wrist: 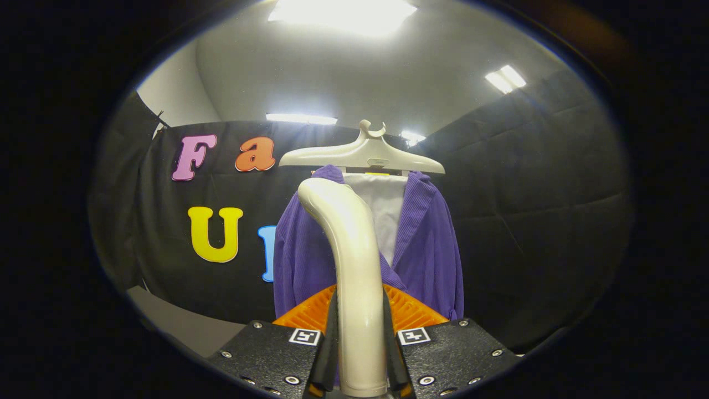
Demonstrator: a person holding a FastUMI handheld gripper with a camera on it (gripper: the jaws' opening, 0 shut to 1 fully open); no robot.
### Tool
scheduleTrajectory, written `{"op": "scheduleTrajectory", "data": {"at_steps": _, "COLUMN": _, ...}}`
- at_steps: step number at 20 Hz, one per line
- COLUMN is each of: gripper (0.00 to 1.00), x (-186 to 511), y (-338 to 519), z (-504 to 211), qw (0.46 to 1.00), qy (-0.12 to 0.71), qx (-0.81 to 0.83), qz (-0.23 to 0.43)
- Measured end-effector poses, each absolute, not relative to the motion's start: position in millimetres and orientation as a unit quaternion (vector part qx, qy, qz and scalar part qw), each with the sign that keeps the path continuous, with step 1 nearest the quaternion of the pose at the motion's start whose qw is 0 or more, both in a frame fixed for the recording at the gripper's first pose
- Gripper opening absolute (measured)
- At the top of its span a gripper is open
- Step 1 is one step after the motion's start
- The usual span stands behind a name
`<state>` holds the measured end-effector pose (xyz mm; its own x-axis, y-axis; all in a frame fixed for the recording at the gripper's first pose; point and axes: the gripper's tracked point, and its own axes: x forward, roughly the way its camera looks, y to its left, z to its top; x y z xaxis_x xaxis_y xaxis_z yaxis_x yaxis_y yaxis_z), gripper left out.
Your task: Iron the clothes twice with a garment steamer, once on the left side and once on the right side.
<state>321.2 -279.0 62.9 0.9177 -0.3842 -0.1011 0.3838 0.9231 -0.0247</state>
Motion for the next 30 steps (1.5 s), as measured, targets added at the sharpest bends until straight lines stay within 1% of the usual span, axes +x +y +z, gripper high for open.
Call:
{"op": "scheduleTrajectory", "data": {"at_steps": 8, "gripper": 0.36, "x": 329, "y": -292, "z": 15, "qw": 0.971, "qy": 0.079, "qx": 0.006, "qz": -0.227}}
{"op": "scheduleTrajectory", "data": {"at_steps": 13, "gripper": 0.36, "x": 318, "y": -287, "z": -30, "qw": 0.968, "qy": 0.112, "qx": 0.0, "qz": -0.225}}
{"op": "scheduleTrajectory", "data": {"at_steps": 30, "gripper": 0.36, "x": 232, "y": -261, "z": -158, "qw": 0.951, "qy": 0.208, "qx": 0.002, "qz": -0.228}}
